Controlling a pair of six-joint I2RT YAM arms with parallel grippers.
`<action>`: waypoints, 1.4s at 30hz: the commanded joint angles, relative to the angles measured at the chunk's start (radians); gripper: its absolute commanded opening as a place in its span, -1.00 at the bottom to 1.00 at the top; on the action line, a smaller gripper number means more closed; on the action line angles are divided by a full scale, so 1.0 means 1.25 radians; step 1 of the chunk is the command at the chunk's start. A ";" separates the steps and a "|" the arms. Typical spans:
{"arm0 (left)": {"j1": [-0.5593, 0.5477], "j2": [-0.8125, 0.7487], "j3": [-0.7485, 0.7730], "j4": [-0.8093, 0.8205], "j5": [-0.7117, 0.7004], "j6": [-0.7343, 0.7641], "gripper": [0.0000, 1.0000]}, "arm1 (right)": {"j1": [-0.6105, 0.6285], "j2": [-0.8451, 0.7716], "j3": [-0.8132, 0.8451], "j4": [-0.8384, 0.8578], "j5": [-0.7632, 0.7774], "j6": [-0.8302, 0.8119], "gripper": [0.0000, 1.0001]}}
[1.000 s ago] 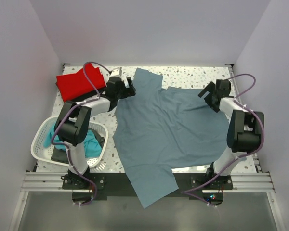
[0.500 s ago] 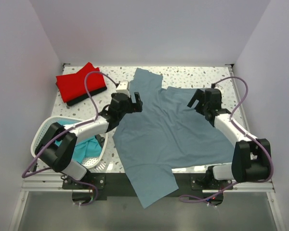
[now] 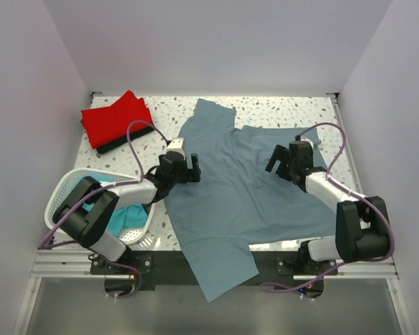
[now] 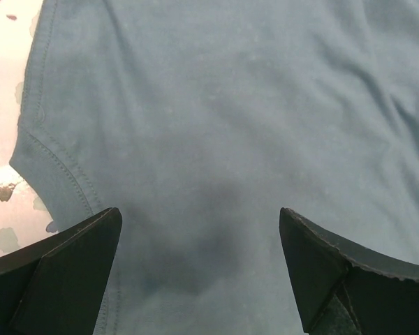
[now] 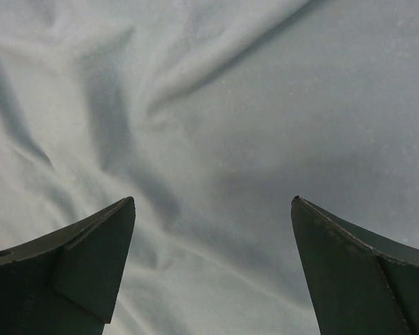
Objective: Fold and stack the t-shirts
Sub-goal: Flatten the tshirt out
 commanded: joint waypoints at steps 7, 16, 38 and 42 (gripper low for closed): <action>-0.002 0.110 0.064 0.046 -0.027 0.022 1.00 | 0.003 0.110 0.036 0.053 -0.015 -0.020 0.91; 0.065 0.188 0.099 0.062 0.038 0.004 1.00 | 0.003 0.223 0.086 0.068 -0.015 -0.003 0.89; 0.225 0.427 0.446 -0.038 0.232 0.060 1.00 | 0.003 0.458 0.391 -0.007 -0.042 -0.004 0.89; 0.244 0.461 0.496 -0.044 0.254 0.059 1.00 | 0.003 0.494 0.446 -0.019 -0.049 -0.007 0.89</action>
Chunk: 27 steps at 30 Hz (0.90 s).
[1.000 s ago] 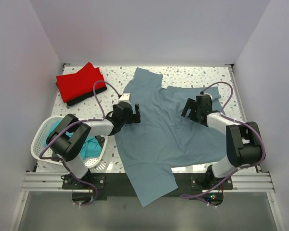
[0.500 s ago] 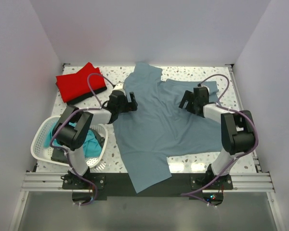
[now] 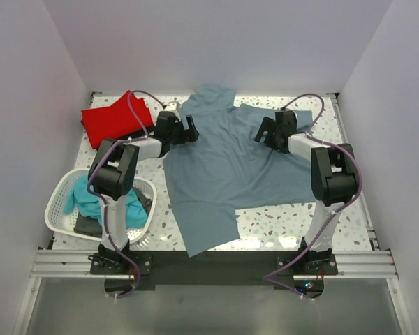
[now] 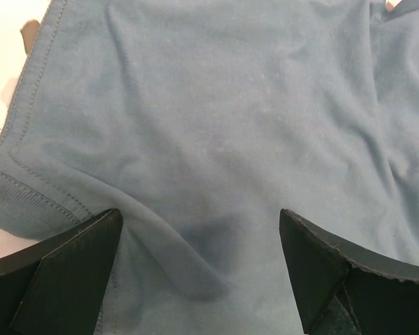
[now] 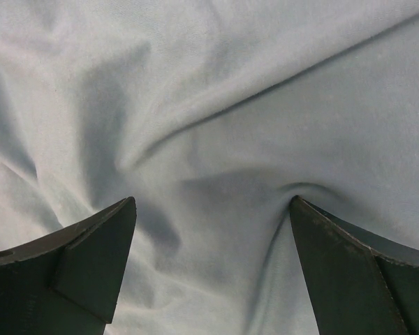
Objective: Fold and stack the t-shirts
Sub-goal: Flatten the tshirt out
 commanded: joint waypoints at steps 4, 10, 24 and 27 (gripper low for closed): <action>0.037 0.074 0.108 -0.055 0.052 0.018 1.00 | 0.001 0.061 0.062 -0.062 -0.016 0.003 0.89; 0.043 0.120 0.217 -0.109 0.039 0.055 1.00 | 0.003 0.087 0.119 -0.084 -0.012 -0.017 0.89; -0.008 -0.166 0.031 -0.068 -0.168 0.105 0.93 | 0.001 -0.120 -0.011 -0.033 -0.044 -0.042 0.88; -0.054 -0.235 -0.033 -0.109 -0.226 0.122 0.93 | 0.003 -0.179 -0.068 -0.028 -0.061 -0.033 0.88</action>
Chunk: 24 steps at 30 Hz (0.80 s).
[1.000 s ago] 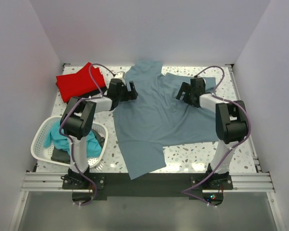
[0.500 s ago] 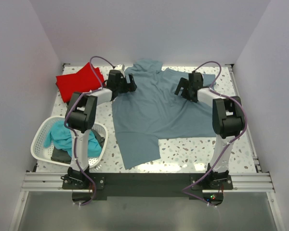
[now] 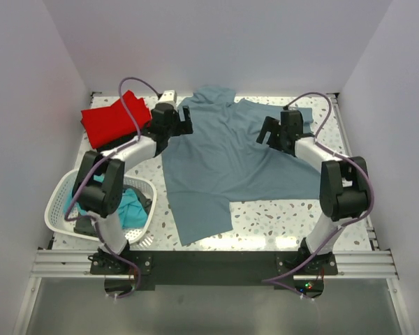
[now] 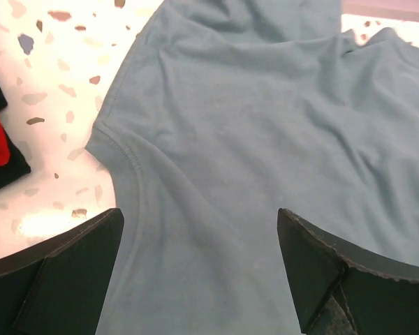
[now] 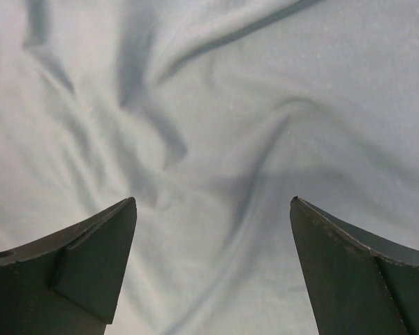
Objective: Fold and stack the t-shirts
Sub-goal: Flatten the tshirt out, then fold the tshirt
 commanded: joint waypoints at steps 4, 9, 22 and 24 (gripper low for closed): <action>-0.136 -0.180 -0.142 -0.053 -0.145 0.048 0.90 | 0.005 -0.143 -0.104 0.023 -0.040 0.005 0.89; -0.223 -0.364 -0.322 -0.105 -0.231 -0.035 0.89 | 0.008 -0.282 -0.217 0.013 -0.034 0.003 0.89; -0.585 -0.665 -0.573 -0.378 -0.375 -0.361 0.89 | 0.006 -0.499 -0.347 -0.078 0.012 0.001 0.90; -0.625 -0.646 -0.551 -0.420 -0.393 -0.411 0.89 | 0.006 -0.513 -0.366 -0.083 0.012 0.005 0.90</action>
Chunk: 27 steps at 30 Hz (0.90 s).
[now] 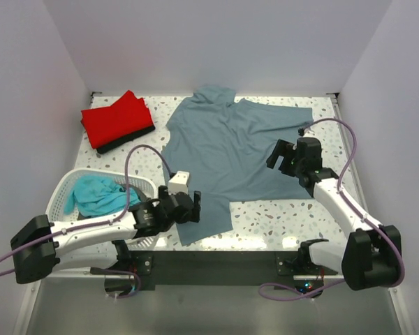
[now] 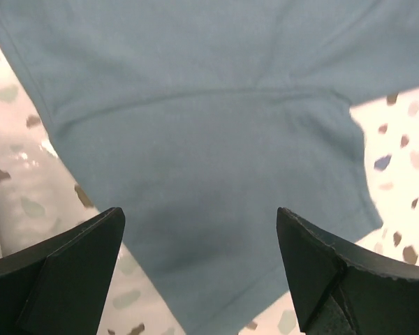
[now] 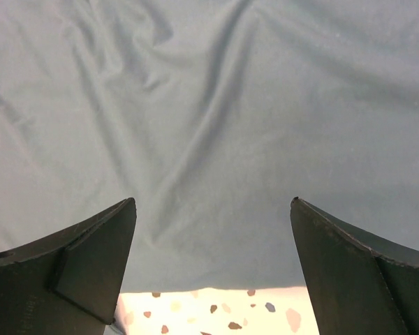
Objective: Fold and stack the t-shirts
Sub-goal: Fold the tshirt
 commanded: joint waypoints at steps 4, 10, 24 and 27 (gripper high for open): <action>-0.176 0.037 0.051 -0.248 -0.139 -0.254 0.89 | 0.004 -0.062 -0.042 -0.056 0.038 -0.012 0.90; -0.277 0.072 0.052 -0.314 -0.137 -0.402 0.86 | 0.004 -0.096 -0.061 -0.092 0.111 -0.025 0.92; -0.342 0.111 0.031 -0.245 -0.123 -0.475 0.50 | 0.004 -0.111 -0.069 -0.075 0.095 -0.019 0.92; -0.350 0.133 0.036 -0.244 -0.114 -0.493 0.40 | 0.004 -0.110 -0.073 -0.076 0.095 -0.018 0.93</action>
